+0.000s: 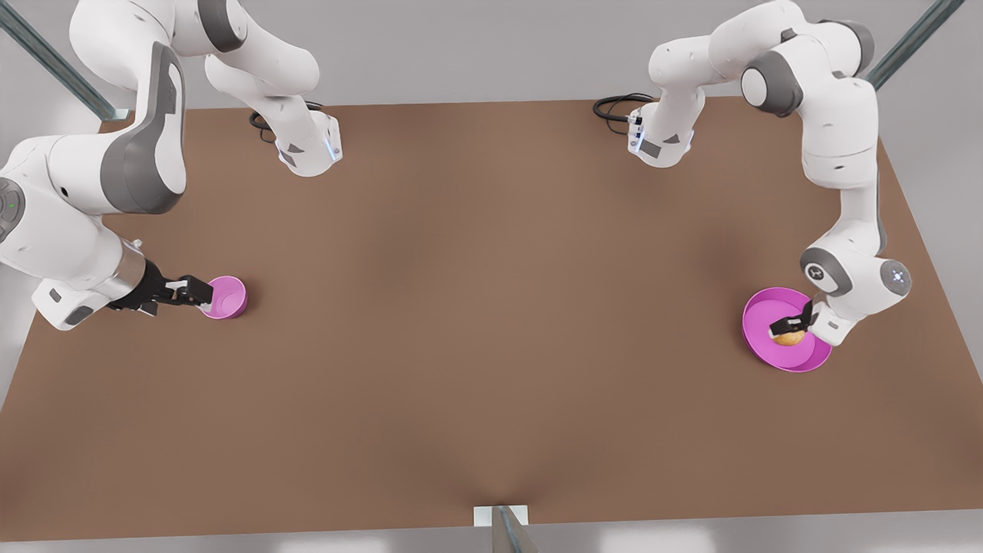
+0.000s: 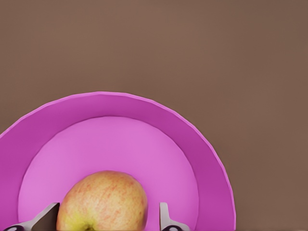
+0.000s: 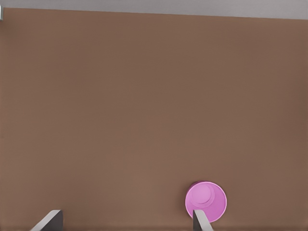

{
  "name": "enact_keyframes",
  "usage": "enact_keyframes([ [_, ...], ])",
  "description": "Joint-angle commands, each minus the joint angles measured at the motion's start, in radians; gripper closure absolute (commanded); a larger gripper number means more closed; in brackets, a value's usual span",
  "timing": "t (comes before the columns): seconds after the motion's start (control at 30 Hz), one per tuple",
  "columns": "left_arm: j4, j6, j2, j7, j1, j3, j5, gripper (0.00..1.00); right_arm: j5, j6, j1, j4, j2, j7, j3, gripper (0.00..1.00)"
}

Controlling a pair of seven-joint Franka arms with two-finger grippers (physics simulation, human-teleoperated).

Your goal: Use the left arm to pick up the apple from the plate, transfer it to the gripper of the right arm, and then use the right arm to place it into the bowl

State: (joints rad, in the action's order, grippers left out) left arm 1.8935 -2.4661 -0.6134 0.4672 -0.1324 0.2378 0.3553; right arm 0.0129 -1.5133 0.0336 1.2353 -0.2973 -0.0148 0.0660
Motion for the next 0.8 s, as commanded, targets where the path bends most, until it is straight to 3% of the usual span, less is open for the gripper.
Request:
enact_keyframes([
  [0.0,-0.002,-0.02,-0.009,0.125,-0.001,0.0,0.008,0.0,-0.001,0.001,0.0,0.0,0.001,-0.005,0.0,0.0],
  [0.13,-0.001,-0.024,-0.019,0.125,-0.001,-0.002,0.008,0.01,-0.001,0.001,0.002,0.0,0.001,-0.007,0.0,0.0],
  [0.2,-0.001,-0.024,-0.019,0.125,-0.001,-0.002,0.008,0.07,-0.002,0.001,0.008,0.0,0.001,-0.028,0.0,0.0],
  [0.23,-0.001,-0.024,-0.019,0.125,0.0,-0.002,0.007,0.17,-0.002,-0.002,0.008,0.0,0.001,-0.033,-0.002,0.0],
  [0.37,-0.001,-0.024,-0.019,0.139,0.0,-0.002,0.008,0.26,-0.002,-0.002,0.006,0.0,0.001,-0.033,0.0,0.0],
  [0.67,-0.01,-0.004,0.011,0.162,0.002,-0.008,0.002,0.26,-0.002,-0.005,0.003,0.0,0.001,-0.031,0.0,0.0],
  [0.7,-0.019,0.025,0.032,0.191,0.002,-0.009,0.002,0.27,-0.002,-0.005,0.003,0.0,0.001,-0.033,0.0,0.0],
  [0.77,-0.162,0.263,0.07,0.205,0.002,-0.011,0.01,0.28,-0.002,-0.004,0.008,0.0,0.001,-0.034,0.0,0.0],
])
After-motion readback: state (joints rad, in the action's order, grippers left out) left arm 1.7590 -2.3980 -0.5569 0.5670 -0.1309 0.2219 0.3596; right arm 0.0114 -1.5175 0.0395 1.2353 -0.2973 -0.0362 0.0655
